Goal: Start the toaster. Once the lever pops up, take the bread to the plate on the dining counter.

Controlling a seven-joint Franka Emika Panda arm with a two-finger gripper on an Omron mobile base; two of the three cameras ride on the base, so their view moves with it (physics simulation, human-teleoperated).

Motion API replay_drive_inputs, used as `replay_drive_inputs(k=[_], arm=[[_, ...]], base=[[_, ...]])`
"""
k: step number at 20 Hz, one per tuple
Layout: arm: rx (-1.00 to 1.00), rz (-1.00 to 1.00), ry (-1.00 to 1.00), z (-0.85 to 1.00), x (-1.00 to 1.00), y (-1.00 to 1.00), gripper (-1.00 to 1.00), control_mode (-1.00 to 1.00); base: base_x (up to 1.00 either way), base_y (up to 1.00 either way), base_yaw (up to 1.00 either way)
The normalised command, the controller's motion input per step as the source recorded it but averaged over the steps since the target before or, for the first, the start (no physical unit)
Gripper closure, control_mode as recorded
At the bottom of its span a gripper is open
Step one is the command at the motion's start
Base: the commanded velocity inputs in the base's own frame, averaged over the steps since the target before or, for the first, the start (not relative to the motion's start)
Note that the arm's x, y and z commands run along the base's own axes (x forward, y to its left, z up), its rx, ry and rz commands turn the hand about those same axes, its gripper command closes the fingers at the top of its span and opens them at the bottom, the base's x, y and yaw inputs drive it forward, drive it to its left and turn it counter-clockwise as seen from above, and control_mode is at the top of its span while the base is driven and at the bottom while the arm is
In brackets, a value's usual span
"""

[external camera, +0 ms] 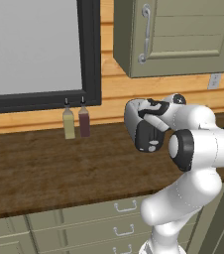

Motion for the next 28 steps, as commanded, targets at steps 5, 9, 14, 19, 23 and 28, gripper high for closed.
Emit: replay_drive_inputs(k=[5,9,14,19,23,28], arm=[[0.00,0.00,0.00,0.00,0.00,0.00,-1.00,-1.00],[0.00,0.00,0.00,0.00,0.00,0.00,-1.00,-1.00],[0.00,0.00,0.00,0.00,0.00,0.00,-1.00,-1.00],[0.00,0.00,0.00,0.00,0.00,0.00,-1.00,-1.00],[0.00,0.00,0.00,0.00,0.00,0.00,-1.00,-1.00],[0.00,0.00,0.00,0.00,0.00,0.00,-1.00,-1.00]], base=[[0.00,0.00,0.00],[0.00,0.00,0.00],[0.00,0.00,0.00],[0.00,0.00,0.00],[0.00,0.00,0.00],[0.00,0.00,0.00]])
